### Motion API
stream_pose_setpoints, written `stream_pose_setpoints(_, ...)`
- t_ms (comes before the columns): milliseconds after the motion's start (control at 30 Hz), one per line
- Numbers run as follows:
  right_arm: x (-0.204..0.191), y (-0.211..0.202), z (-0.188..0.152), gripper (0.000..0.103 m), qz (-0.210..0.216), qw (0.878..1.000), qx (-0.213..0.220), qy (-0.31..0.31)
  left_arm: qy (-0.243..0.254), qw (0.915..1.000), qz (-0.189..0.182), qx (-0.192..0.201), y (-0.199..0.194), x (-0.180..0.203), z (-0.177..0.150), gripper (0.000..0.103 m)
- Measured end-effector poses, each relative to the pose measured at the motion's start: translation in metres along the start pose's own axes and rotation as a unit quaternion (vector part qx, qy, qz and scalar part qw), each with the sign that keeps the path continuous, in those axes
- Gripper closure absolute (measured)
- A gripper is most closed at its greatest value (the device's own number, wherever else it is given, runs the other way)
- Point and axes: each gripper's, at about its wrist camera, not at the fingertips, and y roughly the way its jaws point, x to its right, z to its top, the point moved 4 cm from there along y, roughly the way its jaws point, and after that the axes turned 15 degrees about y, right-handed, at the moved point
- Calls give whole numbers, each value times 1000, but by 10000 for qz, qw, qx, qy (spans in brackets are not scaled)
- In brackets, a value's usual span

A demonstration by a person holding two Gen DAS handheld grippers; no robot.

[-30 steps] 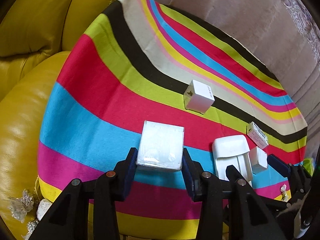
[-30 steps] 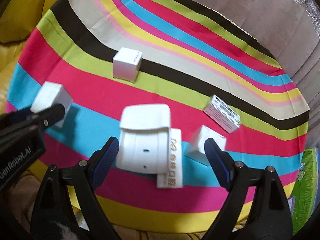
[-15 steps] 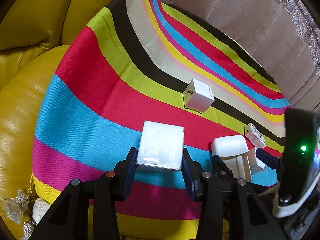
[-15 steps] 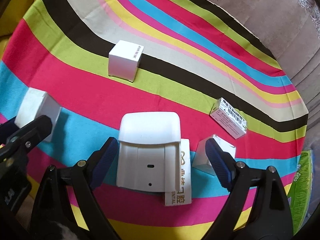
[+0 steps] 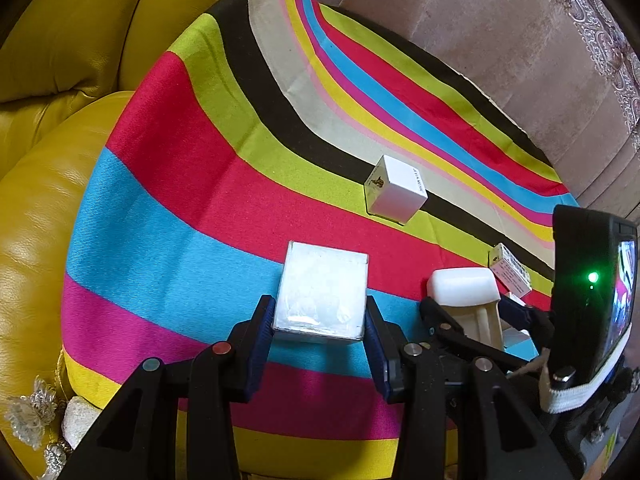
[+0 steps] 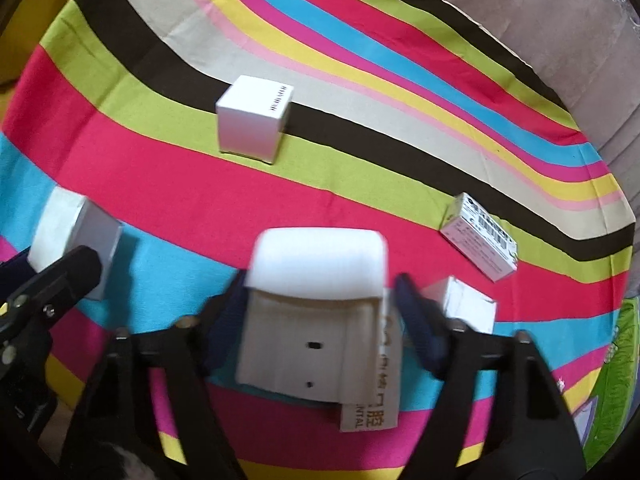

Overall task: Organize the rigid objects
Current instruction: 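Grasp the white plastic stand with the right tool, then carry the cube box and stand into the storage box and open both tools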

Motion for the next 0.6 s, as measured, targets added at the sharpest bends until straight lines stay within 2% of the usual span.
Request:
stream_pose_setpoints(167, -4, -6, -4, 35, 80, 9999, -7, -67, 24, 10000, -2, 43, -1, 1, 0, 59)
stream_pose_setpoints(400, 6, -50, -8, 35, 273, 9986, 443, 79, 143, 9988, 13, 471, -24, 10, 5, 60)
stream_pose_setpoints(600, 39, -85, -17, 35, 386, 9963, 666, 394, 275, 9972, -287, 629, -43, 42, 1, 60)
